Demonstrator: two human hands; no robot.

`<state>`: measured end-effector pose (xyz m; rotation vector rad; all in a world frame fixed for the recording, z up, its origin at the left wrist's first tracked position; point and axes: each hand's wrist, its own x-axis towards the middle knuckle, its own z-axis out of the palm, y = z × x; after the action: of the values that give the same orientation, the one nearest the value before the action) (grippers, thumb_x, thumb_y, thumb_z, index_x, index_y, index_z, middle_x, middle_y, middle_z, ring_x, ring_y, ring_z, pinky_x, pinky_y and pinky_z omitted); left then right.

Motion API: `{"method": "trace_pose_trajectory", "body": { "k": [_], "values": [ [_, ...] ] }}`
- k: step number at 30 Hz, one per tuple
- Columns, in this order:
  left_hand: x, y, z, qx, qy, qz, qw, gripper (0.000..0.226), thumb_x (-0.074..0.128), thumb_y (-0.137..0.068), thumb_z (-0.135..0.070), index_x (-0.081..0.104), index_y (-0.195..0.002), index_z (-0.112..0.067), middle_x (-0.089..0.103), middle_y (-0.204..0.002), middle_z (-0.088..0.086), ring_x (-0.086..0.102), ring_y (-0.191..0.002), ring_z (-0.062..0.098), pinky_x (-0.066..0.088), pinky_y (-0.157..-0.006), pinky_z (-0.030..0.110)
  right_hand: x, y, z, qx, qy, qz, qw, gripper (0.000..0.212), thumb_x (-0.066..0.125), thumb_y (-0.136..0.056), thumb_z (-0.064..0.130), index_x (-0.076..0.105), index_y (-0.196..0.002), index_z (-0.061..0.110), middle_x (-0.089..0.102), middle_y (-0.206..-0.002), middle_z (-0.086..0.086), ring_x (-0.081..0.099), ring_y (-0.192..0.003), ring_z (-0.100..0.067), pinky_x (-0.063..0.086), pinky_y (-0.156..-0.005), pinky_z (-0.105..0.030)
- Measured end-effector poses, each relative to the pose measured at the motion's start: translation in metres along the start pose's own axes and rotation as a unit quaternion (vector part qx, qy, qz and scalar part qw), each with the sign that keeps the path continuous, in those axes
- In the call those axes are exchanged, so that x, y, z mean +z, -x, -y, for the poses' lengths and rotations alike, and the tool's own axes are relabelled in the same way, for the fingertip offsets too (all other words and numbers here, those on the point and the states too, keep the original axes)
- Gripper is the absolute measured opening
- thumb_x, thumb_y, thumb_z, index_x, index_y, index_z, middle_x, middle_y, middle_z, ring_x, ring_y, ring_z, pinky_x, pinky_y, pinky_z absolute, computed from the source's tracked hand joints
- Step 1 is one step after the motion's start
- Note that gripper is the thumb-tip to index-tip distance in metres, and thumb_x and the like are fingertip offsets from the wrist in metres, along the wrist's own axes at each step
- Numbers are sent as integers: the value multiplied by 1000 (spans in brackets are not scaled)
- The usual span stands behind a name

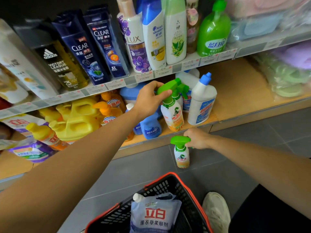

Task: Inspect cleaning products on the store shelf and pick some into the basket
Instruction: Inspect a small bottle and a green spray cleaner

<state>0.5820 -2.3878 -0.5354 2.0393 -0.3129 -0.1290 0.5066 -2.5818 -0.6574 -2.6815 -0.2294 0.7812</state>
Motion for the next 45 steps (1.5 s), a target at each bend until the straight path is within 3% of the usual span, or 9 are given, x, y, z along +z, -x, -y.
{"method": "trace_pose_trajectory", "body": {
  "k": [6,10,15,23,27,33,36,39,45],
  "values": [
    [24,-22,17,52,-131,78,987,37,70,-96,-25,60,-124,-4,66,-116,17,64,-106,33,52,-93,47,-33,26,-13,-5,-126,-18,992,11,63,-96,10,62,-103,2,68,-82,-9,64,-55,-8,43,-43,-15],
    [29,-21,26,111,-192,96,970,47,68,-96,-20,53,-138,-6,56,-127,18,57,-115,30,47,-97,39,-52,39,-18,4,-199,-62,978,16,59,-98,11,47,-108,14,57,-76,1,61,-53,-6,47,-47,-19],
    [26,-24,31,161,-284,116,938,62,80,-85,-19,54,-141,-14,61,-126,11,58,-113,29,46,-91,40,-82,53,-23,-46,-152,-179,971,27,84,-78,22,67,-98,17,68,-88,2,64,-83,-13,52,-70,-32],
    [33,-40,42,152,-284,43,946,60,77,-88,-20,51,-141,-12,59,-124,10,58,-111,30,40,-87,32,-117,62,-38,-53,-169,-204,963,13,79,-82,13,73,-91,22,71,-67,14,71,-55,-12,54,-45,-22],
    [33,-51,44,135,-273,19,952,60,79,-86,-17,53,-140,-12,59,-126,12,57,-114,30,35,-87,26,-116,57,-34,-51,-203,-193,959,15,78,-84,9,73,-92,20,71,-63,11,71,-56,-14,54,-47,-22],
    [28,-54,37,116,-285,48,950,76,79,-86,-20,42,-151,-14,53,-138,15,54,-123,34,43,-98,39,-114,44,-19,-84,-229,-179,953,11,76,-87,11,70,-95,14,73,-77,-5,72,-62,-20,63,-61,-37],
    [14,-37,37,117,-283,56,950,86,77,-86,-18,29,-158,-19,47,-146,12,57,-119,33,51,-94,45,-115,37,-11,-111,-241,-190,945,10,75,-87,11,70,-95,14,70,-69,-6,68,-57,-17,60,-56,-32],
    [-1,-10,43,156,-241,12,958,78,68,-80,-12,41,-153,-15,50,-145,8,56,-122,28,52,-94,45,-117,28,-1,-135,-262,-193,936,19,74,-88,10,70,-106,12,70,-74,-12,64,-59,-18,58,-57,-33],
    [6,13,49,170,-225,7,959,80,75,-82,-37,42,-153,-22,56,-137,3,57,-119,23,54,-89,43,-111,0,21,-134,-275,-232,923,34,75,-88,12,64,-120,15,70,-81,-2,65,-56,-7,51,-54,-17]
  ]
}}
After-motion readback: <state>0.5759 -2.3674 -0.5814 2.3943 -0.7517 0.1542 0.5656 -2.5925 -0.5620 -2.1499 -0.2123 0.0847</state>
